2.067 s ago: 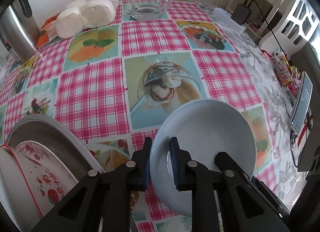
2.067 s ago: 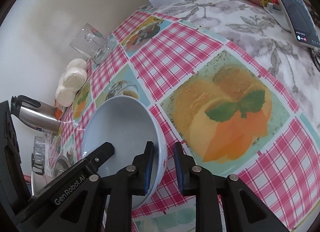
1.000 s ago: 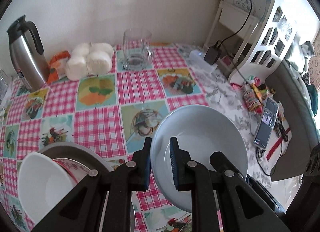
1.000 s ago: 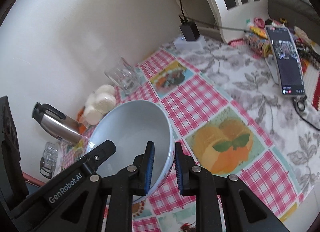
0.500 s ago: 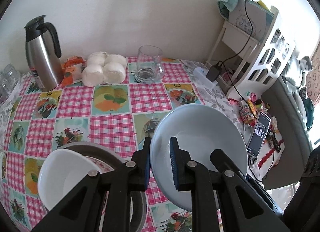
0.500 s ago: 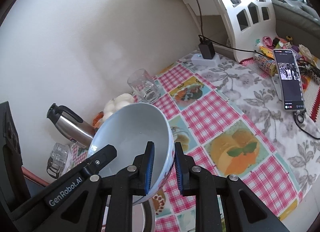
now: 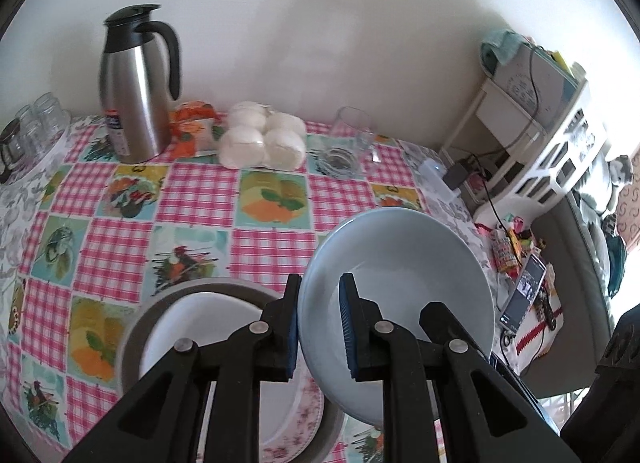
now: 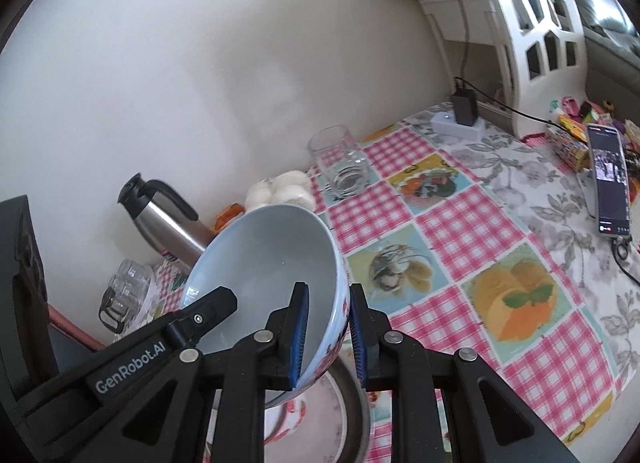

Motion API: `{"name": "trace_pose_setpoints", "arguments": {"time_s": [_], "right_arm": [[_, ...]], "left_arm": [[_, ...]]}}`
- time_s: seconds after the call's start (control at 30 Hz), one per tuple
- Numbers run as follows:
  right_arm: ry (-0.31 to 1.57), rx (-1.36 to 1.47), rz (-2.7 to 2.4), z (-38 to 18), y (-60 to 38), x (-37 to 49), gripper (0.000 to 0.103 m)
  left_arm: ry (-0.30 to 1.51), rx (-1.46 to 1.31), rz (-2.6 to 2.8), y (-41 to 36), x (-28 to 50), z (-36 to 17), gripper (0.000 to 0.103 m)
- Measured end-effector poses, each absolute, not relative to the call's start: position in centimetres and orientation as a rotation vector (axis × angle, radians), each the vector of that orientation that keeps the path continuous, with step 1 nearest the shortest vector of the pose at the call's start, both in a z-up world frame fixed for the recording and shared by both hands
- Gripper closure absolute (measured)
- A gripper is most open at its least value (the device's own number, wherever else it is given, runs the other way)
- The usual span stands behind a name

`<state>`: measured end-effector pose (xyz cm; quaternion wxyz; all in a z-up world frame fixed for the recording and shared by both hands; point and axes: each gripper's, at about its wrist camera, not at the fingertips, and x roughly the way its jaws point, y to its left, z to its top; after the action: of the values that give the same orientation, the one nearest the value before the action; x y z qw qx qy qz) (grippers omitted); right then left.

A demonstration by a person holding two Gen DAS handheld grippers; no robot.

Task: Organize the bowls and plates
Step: 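Lift the pale blue bowl with both grippers and carry it over the stack, then lower the pale blue bowl onto the stacked bowls and open both grippers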

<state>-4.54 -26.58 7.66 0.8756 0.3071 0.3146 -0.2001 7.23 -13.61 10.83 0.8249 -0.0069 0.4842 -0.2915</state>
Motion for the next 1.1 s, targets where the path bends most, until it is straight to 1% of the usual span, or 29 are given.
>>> {"name": "trace_pose_setpoints", "arguments": {"time_s": [0.57, 1.1], "right_arm": [[0.715, 0.574, -0.327, 6.9, -20.7, -1.4, 0.081], [0.815, 0.534, -0.300, 4.2, -17.6, -0.4, 0.081]], "left_arm": [[1.080, -0.105, -0.554, -6.7, 9.6, 9.7, 0.085], [1.158, -0.100, -0.501, -3.8, 9.6, 6.8, 0.085]]}}
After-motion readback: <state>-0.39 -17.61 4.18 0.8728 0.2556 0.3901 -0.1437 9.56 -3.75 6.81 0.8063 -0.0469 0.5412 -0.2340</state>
